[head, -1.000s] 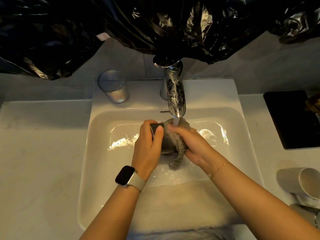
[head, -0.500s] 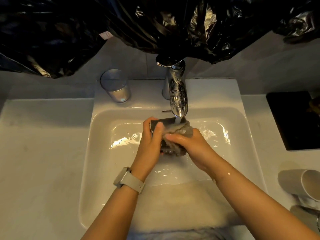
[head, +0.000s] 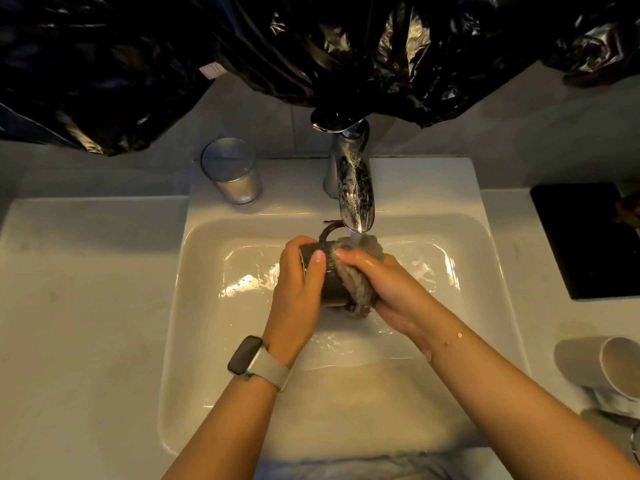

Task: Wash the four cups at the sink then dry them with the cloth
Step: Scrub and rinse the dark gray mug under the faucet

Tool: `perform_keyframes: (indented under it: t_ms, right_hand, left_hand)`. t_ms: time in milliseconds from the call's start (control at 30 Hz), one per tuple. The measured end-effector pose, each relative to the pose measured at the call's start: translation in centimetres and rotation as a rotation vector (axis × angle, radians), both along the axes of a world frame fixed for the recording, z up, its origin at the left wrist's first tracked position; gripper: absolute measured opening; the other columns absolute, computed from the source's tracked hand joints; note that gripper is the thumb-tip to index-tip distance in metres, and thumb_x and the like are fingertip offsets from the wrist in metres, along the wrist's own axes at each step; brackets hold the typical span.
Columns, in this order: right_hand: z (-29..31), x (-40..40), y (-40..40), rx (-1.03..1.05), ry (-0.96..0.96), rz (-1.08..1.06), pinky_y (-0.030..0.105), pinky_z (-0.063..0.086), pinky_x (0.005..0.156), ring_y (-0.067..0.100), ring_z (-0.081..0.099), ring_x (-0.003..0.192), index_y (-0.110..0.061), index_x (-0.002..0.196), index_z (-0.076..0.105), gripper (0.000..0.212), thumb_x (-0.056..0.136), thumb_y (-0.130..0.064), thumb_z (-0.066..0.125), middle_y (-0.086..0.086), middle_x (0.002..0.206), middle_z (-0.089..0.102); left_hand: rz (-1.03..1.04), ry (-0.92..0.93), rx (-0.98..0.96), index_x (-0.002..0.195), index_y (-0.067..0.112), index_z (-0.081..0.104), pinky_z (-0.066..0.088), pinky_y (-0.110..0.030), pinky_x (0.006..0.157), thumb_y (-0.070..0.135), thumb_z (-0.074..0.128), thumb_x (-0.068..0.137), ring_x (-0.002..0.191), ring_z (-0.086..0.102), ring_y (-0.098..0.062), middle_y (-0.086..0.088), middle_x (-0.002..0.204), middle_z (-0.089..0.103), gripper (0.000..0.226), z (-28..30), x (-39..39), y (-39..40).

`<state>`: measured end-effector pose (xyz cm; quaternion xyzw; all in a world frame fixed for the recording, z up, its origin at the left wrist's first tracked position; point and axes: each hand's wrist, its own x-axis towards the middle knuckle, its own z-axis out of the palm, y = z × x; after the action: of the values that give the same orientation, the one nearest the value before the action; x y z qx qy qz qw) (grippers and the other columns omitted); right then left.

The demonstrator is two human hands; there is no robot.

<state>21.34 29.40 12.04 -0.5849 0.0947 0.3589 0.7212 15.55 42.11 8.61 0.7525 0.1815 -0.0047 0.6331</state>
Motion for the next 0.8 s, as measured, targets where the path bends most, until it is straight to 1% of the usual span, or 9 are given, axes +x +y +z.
perform_keyframes:
  t_ms: [100, 200, 267, 333, 467, 533, 600, 700, 800]
  right_hand:
    - [0.1, 0.3, 0.3, 0.045, 0.11, -0.034, 0.042, 0.054, 0.094, 0.029, 0.068, 0.098, -0.011, 0.103, 0.068, 0.018, 0.086, -0.017, 0.067, 0.017, 0.102, 0.072]
    - [-0.1, -0.7, 0.2, 0.039, -0.043, -0.01, 0.029, 0.057, 0.083, 0.02, 0.071, 0.089, -0.009, 0.101, 0.069, 0.018, 0.084, -0.016, 0.067, 0.008, 0.091, 0.074]
    - [-0.2, -1.3, -0.6, -0.025, -0.222, 0.108, 0.019, 0.053, 0.064, 0.008, 0.066, 0.069, -0.01, 0.088, 0.068, 0.004, 0.085, -0.009, 0.068, -0.004, 0.07, 0.07]
    - [-0.6, -1.8, -1.3, -0.082, -0.32, 0.21, 0.016, 0.046, 0.051, 0.001, 0.057, 0.052, -0.014, 0.08, 0.069, 0.015, 0.082, 0.001, 0.07, -0.01, 0.057, 0.065]
    - [-0.8, -2.1, -1.9, -0.129, -0.41, 0.366, 0.012, 0.045, 0.054, -0.003, 0.059, 0.054, -0.02, 0.08, 0.067, 0.031, 0.076, 0.01, 0.073, -0.019, 0.061, 0.067]
    - [-0.9, -2.4, -1.6, -0.133, -0.373, 0.273, 0.015, 0.047, 0.057, 0.0, 0.061, 0.061, -0.019, 0.08, 0.069, 0.028, 0.075, 0.009, 0.074, -0.015, 0.065, 0.07]
    - [-1.2, -2.5, -1.3, -0.148, -0.303, 0.091, 0.027, 0.051, 0.061, 0.017, 0.063, 0.07, -0.017, 0.08, 0.073, 0.018, 0.078, 0.001, 0.073, -0.001, 0.072, 0.071]
    - [-1.3, -1.9, -0.1, -0.101, -0.121, -0.157, 0.029, 0.057, 0.067, 0.02, 0.071, 0.077, -0.01, 0.086, 0.073, 0.008, 0.086, -0.016, 0.068, 0.01, 0.079, 0.074]
    - [-1.5, -0.8, 1.3, -0.2, 0.03, -0.321, 0.042, 0.058, 0.081, 0.033, 0.071, 0.088, -0.003, 0.089, 0.07, 0.041, 0.081, -0.044, 0.068, 0.02, 0.089, 0.073]
  left_hand:
    - [-0.016, -0.101, 0.163, 0.114, 0.038, 0.044, 0.04, -0.007, 0.086, 0.057, 0.034, 0.09, 0.104, 0.051, 0.002, 0.0, 0.116, 0.051, 0.032, -0.4, -0.7, -0.1]
    - [0.001, -0.102, 0.117, 0.112, 0.03, 0.048, 0.046, -0.02, 0.09, 0.057, 0.03, 0.093, 0.102, 0.054, -0.007, -0.001, 0.111, 0.054, 0.037, -0.5, -0.4, 0.2]
    - [0.014, -0.056, 0.038, 0.107, 0.032, 0.05, 0.05, -0.037, 0.091, 0.058, 0.031, 0.093, 0.099, 0.057, -0.017, 0.001, 0.104, 0.057, 0.035, -0.4, 0.1, 0.4]
    - [0.052, 0.076, -0.118, 0.106, 0.028, 0.054, 0.052, -0.046, 0.092, 0.058, 0.034, 0.091, 0.094, 0.06, -0.017, 0.002, 0.099, 0.062, 0.039, 0.3, 0.8, 0.5]
    - [0.132, 0.426, -0.365, 0.123, 0.016, 0.057, 0.057, -0.039, 0.082, 0.052, 0.036, 0.098, 0.102, 0.066, -0.024, -0.011, 0.113, 0.068, 0.048, 1.1, 2.1, 0.3]
    - [0.154, 0.401, -0.328, 0.115, 0.019, 0.058, 0.057, -0.04, 0.079, 0.054, 0.037, 0.094, 0.098, 0.066, -0.026, -0.011, 0.107, 0.068, 0.045, 1.1, 2.2, 0.0]
    - [0.133, 0.273, -0.198, 0.096, 0.031, 0.054, 0.055, -0.048, 0.083, 0.06, 0.039, 0.088, 0.092, 0.064, -0.025, -0.004, 0.094, 0.064, 0.034, 0.7, 1.9, -0.3]
    - [0.105, 0.091, 0.099, 0.104, 0.031, 0.049, 0.045, -0.022, 0.075, 0.043, 0.039, 0.102, 0.089, 0.057, -0.01, -0.001, 0.101, 0.056, 0.015, 0.4, 0.7, -1.2]
    - [0.11, -0.013, 0.242, 0.114, 0.023, 0.049, 0.039, -0.006, 0.071, 0.037, 0.04, 0.103, 0.091, 0.052, -0.002, -0.001, 0.106, 0.052, 0.02, 0.2, 0.4, -1.6]
